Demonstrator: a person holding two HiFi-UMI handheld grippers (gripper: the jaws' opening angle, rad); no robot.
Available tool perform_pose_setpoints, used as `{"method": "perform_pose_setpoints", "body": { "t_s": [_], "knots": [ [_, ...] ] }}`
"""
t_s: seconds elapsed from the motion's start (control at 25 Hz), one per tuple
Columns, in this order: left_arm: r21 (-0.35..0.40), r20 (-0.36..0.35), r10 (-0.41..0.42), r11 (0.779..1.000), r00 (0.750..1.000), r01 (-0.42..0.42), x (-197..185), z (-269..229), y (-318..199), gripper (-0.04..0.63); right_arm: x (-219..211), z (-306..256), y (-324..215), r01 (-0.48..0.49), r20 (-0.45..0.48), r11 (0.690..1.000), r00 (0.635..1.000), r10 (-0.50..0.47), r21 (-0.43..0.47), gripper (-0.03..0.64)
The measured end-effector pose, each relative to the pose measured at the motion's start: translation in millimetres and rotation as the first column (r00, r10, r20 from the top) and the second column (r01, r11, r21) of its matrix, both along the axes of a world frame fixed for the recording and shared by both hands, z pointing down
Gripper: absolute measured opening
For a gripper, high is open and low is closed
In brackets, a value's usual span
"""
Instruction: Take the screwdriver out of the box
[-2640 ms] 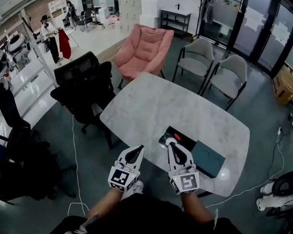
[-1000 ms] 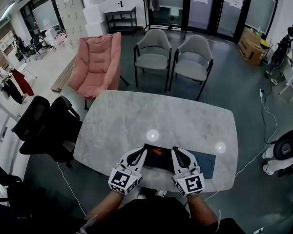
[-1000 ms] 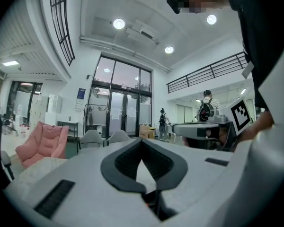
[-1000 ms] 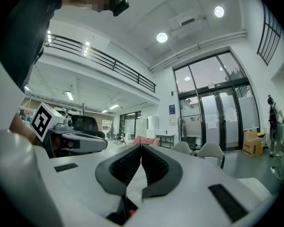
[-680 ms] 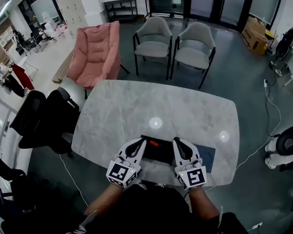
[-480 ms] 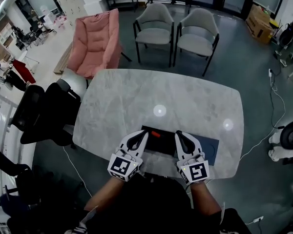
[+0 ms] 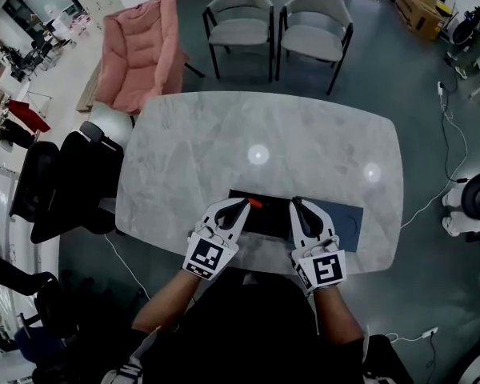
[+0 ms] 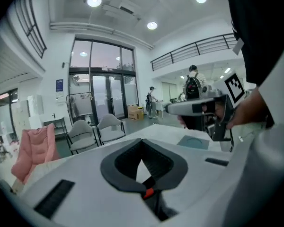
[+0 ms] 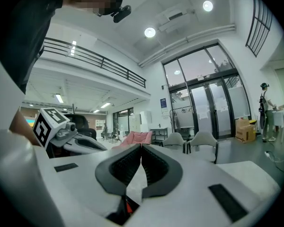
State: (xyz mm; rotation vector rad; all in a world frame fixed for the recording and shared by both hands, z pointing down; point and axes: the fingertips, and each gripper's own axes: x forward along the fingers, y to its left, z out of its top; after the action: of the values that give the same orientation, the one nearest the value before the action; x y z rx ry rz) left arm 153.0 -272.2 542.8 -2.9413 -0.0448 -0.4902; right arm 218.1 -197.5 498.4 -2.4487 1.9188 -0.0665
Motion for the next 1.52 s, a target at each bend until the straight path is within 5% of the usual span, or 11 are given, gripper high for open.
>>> {"method": "perform_pose_setpoints", "body": {
  "t_s": [0.16, 0.32, 0.4, 0.56, 0.72, 0.88, 1.2, 1.52],
  "knots": [
    [0.098, 0.149, 0.089, 0.99, 0.985, -0.104, 6.1, 36.1, 5.9, 0.009, 1.7, 5.8, 3.0, -0.022, 0.011, 1.0, 1.0, 0.022, -0.021, 0.025],
    [0.186, 0.322, 0.189, 0.948, 0.928, -0.258, 9.8, 71.8, 11.9, 0.137, 5.1, 3.7, 4.7, -0.043, 0.009, 0.999, 0.999, 0.043, -0.026, 0.025],
    [0.299, 0.431, 0.222, 0.879, 0.874, -0.371, 7.5, 92.7, 16.8, 0.16, 6.3, 5.2, 5.3, -0.049, 0.01, 0.998, 0.999, 0.049, -0.031, 0.025],
    [0.446, 0.584, 0.242, 0.701, 0.775, -0.556, 7.0, 130.4, 23.8, 0.167, 9.2, 9.3, 4.0, -0.06, 0.015, 0.998, 0.998, 0.06, -0.036, 0.025],
    [0.427, 0.68, 0.251, 0.629, 0.689, -0.65, 2.7, 171.7, 26.8, 0.167, 6.4, 12.3, 3.3, -0.061, 0.025, 0.997, 0.998, 0.062, -0.044, 0.025],
    [0.457, 0.712, 0.23, 0.566, 0.664, -0.686, 8.0, 190.8, 16.6, 0.167, 2.6, 21.5, -3.1, -0.057, 0.035, 0.997, 0.998, 0.059, -0.055, 0.025],
    [0.433, 0.786, 0.214, 0.481, 0.58, -0.763, 18.8, 225.1, 20.7, 0.161, 10.1, 25.6, -4.3, -0.058, 0.053, 0.997, 0.997, 0.061, -0.059, 0.025],
    [0.442, 0.814, 0.15, 0.467, 0.561, -0.766, 17.0, 245.1, 8.1, 0.164, 25.1, 27.8, -3.2, -0.096, 0.064, 0.994, 0.993, 0.1, -0.058, 0.025]
  ]
}}
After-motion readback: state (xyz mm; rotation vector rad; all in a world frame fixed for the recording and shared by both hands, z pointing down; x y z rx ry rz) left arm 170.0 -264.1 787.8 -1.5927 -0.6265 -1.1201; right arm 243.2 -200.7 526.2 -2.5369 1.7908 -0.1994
